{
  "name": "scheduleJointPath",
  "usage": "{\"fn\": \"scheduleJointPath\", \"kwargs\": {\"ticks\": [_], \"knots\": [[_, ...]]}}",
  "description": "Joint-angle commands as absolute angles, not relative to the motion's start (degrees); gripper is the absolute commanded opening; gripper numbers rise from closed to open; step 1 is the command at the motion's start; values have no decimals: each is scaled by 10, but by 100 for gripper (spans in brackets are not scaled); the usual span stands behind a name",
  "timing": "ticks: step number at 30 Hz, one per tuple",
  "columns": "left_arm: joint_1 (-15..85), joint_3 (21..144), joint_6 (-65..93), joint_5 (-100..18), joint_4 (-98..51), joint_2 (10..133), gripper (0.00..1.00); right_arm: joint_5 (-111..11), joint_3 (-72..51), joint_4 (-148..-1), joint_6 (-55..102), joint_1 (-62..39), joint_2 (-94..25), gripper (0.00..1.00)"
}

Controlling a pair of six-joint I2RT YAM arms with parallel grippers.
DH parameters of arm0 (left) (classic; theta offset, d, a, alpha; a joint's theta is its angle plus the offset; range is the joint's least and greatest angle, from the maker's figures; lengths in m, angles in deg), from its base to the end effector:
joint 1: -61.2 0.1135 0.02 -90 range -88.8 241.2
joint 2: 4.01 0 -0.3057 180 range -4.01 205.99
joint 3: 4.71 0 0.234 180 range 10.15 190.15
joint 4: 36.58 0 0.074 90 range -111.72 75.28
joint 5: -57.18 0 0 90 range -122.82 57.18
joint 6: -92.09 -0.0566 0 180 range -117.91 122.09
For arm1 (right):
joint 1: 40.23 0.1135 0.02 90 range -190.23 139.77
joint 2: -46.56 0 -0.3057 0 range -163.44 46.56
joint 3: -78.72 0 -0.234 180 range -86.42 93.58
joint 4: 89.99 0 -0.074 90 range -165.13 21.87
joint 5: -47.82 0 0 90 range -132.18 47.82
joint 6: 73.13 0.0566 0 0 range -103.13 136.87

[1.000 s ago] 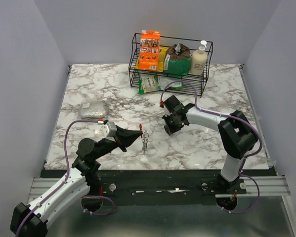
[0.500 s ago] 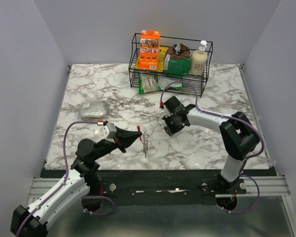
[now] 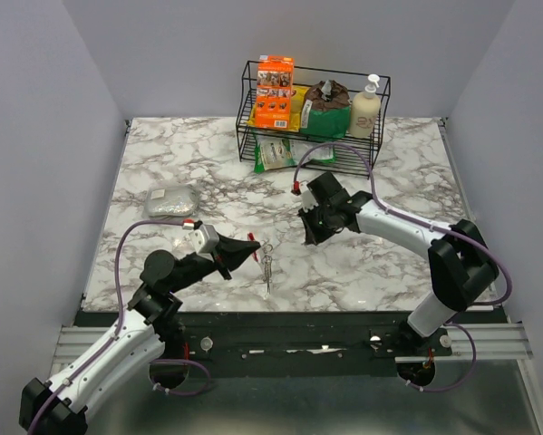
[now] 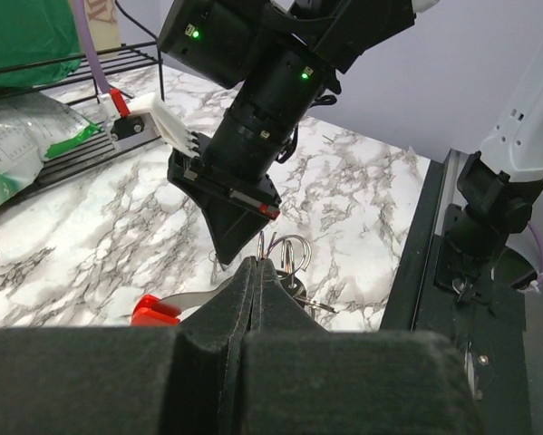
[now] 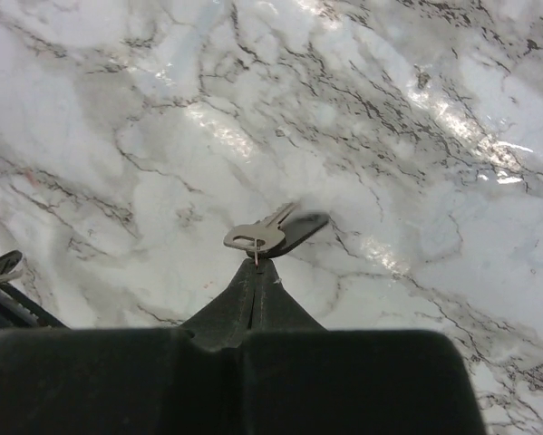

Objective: Put the keys on the keyring

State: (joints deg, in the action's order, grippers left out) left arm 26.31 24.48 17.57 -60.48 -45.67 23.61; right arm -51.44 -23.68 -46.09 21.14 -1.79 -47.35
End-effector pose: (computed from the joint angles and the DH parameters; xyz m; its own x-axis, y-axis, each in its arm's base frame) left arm 0.0711 -0.0816 0.2846 -0.0889 -0.2262 -0.9700 0.8894 0.4204 -0.1795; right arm 0.2528 0.2123 0.2401 -0.7282 -0.4842 -0.4850 -0.6237 0.7615 0.1763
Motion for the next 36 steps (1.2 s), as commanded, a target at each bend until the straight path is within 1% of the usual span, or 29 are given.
{"fn": "scheduleJointPath", "kwargs": {"ticks": [1, 21, 30, 36], "knots": [[261, 278, 153, -609, -435, 219, 0, -558, -238, -465, 183, -4, -444, 1], [261, 345, 48, -649, -284, 196, 0, -641, -220, -453, 127, 61, -379, 1], [261, 348, 24, -680, -270, 182, 0, -721, -212, -458, 110, 65, -308, 1], [261, 340, 34, -720, -309, 169, 0, -756, -218, -472, 103, 66, -261, 1]]}}
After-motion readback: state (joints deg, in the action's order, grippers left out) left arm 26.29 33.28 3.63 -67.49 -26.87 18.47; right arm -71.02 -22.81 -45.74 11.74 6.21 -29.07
